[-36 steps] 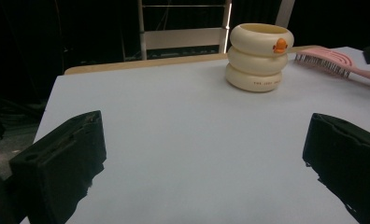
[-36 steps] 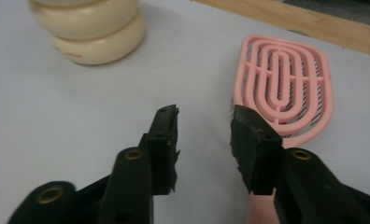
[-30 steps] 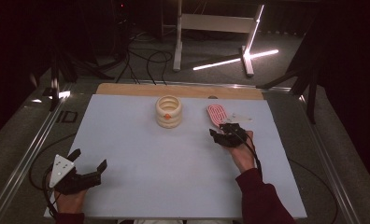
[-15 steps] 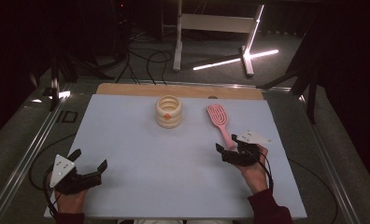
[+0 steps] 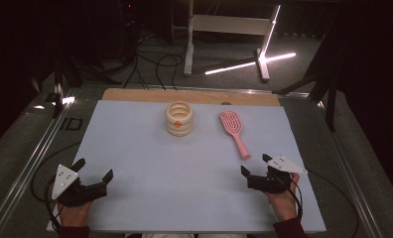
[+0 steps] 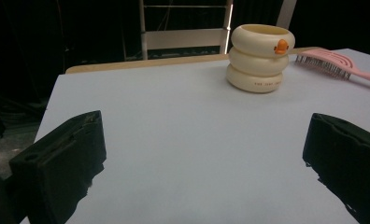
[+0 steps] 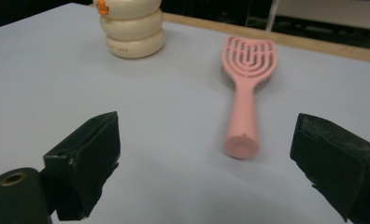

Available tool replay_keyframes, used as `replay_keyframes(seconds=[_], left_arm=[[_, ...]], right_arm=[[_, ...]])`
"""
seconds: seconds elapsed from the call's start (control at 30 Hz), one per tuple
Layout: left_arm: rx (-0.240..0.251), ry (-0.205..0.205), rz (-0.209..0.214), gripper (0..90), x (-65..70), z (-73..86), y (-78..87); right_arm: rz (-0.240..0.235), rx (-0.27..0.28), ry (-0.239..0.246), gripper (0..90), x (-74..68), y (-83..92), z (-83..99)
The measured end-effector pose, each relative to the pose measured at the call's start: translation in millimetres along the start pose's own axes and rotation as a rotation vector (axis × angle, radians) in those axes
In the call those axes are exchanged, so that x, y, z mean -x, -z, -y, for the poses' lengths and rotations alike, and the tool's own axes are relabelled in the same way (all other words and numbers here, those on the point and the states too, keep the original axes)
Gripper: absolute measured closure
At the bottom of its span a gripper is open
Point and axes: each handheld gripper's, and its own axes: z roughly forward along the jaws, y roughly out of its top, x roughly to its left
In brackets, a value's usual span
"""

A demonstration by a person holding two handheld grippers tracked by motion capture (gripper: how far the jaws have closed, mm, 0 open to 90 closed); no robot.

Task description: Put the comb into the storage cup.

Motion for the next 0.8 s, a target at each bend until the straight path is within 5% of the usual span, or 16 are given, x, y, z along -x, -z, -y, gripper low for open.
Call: replay_keyframes(seconds=[0.4,0.8], left_arm=[[0.006,-0.012,0.039,0.0,0.6,-1.8,-0.1],[-0.006,-0.022,0.073,0.0,2.9,-1.9,-3.3]], right_arm=[[-0.004,0.106,0.026,8.8,1.1,29.5,21.6],[-0.015,0.143,0.020,8.8,-2.0,33.1,24.7]])
